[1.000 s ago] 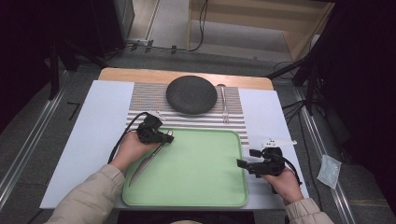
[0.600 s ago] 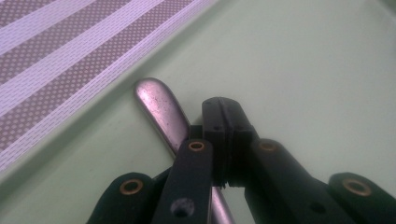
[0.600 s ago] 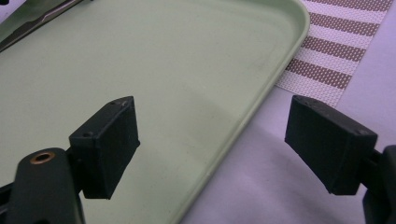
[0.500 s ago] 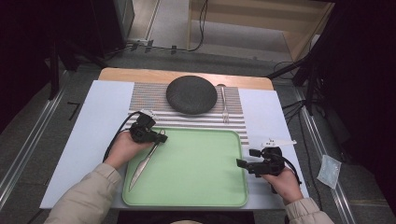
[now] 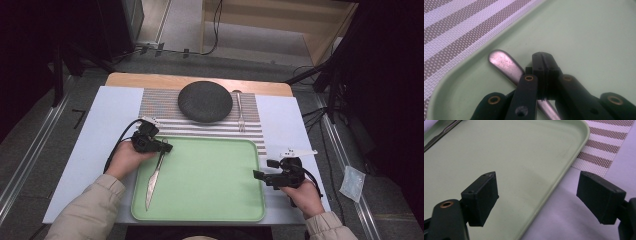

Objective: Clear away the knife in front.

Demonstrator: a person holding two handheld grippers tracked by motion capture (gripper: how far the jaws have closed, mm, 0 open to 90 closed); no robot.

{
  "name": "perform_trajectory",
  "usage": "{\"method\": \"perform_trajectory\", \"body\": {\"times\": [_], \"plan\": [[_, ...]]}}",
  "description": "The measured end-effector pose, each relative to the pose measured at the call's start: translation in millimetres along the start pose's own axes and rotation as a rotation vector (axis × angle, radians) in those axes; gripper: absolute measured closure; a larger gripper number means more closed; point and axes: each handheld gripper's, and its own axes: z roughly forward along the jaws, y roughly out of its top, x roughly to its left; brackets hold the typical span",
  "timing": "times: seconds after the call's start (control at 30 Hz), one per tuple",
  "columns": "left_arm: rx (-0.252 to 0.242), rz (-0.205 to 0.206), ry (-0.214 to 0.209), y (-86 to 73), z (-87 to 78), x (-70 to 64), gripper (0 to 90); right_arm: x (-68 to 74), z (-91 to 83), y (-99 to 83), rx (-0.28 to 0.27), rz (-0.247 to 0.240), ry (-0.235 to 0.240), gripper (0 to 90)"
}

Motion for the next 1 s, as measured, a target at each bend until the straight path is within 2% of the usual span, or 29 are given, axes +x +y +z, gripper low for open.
{"method": "perform_trajectory", "body": {"times": [0.37,0.63,0.7,0.87,1.0], "plan": [[-0.005,-0.024,0.004,-6.7,-9.0,7.9,87.9,-0.7,-0.1,0.1,-0.002,-0.004,-0.001,15.5],[-0.010,-0.025,0.001,-10.3,-12.1,9.6,85.7,-0.5,-0.2,0.2,-0.001,-0.001,-0.002,15.5],[-0.010,-0.040,-0.021,-10.8,-12.9,11.0,82.7,-0.6,-0.2,0.2,-0.001,-0.002,-0.001,15.5],[-0.016,-0.066,-0.042,-10.1,-13.0,9.8,72.2,-0.2,-0.4,0.4,-0.002,0.002,0.000,15.5],[-0.047,-0.082,-0.063,-10.3,-15.8,6.7,63.9,-0.3,-0.7,0.6,-0.005,0.002,0.004,15.5]]}}
